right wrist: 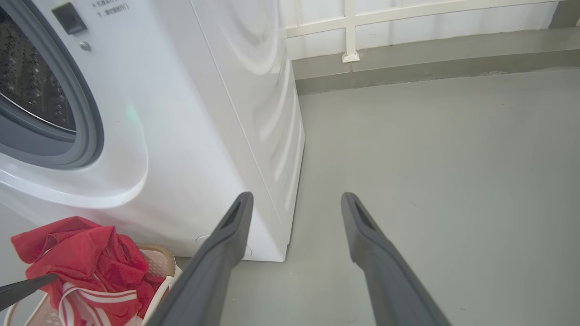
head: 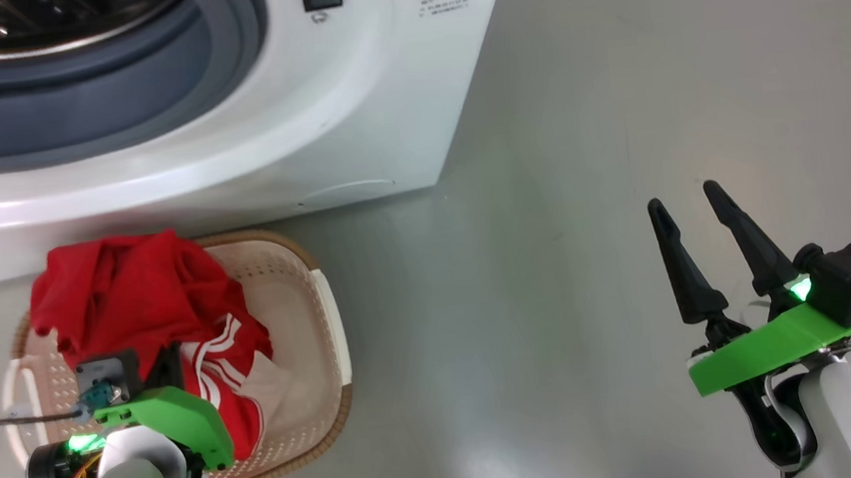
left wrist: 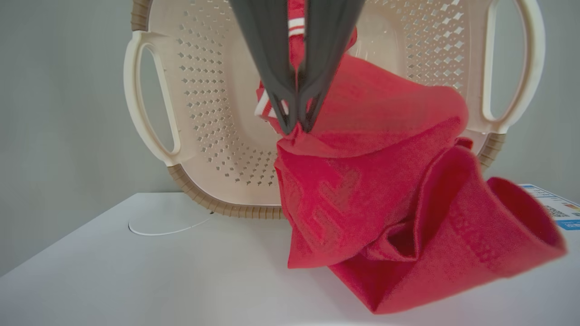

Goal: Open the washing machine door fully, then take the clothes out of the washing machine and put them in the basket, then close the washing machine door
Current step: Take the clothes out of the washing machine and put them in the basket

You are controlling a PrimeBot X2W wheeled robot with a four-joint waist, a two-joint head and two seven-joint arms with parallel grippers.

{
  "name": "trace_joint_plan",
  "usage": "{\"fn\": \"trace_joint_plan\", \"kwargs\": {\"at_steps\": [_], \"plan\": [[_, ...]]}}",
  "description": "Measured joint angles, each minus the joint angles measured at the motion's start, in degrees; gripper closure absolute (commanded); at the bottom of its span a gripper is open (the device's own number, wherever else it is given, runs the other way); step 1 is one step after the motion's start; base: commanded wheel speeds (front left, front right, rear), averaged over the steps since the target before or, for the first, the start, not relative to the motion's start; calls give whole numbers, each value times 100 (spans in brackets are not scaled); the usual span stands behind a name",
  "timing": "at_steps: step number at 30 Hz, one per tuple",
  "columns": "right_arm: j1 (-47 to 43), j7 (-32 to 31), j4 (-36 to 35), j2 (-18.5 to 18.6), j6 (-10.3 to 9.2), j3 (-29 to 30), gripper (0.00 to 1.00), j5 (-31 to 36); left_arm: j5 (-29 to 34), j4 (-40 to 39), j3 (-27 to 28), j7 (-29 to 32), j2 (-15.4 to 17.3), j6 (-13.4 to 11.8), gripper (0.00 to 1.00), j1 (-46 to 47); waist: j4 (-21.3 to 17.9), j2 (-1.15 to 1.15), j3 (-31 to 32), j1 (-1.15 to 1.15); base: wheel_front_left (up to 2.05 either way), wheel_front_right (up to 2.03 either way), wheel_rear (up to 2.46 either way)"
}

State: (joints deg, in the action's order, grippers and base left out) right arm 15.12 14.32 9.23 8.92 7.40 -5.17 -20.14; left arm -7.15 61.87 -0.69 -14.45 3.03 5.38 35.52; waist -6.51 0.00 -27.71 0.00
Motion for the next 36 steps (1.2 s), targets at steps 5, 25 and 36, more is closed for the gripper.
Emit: {"fn": "trace_joint_plan", "kwargs": {"at_steps": [5, 25, 36], "plan": [[142, 0, -45, -25, 0, -69, 0, 38, 55, 669, -92, 0, 56, 60, 100, 336, -110, 0, -257, 0, 0, 0, 0], [277, 0, -122, -43, 0, -98, 0, 59, -151, 1215, -192, 172, 189, 144, 0, 841, -280, 0, -671, 0, 0, 0, 0], [254, 0, -9, -40, 0, -77, 0, 59, -388, 1078, -156, 16, 99, 152, 0, 784, -122, 0, -238, 0, 0, 0, 0]]}}
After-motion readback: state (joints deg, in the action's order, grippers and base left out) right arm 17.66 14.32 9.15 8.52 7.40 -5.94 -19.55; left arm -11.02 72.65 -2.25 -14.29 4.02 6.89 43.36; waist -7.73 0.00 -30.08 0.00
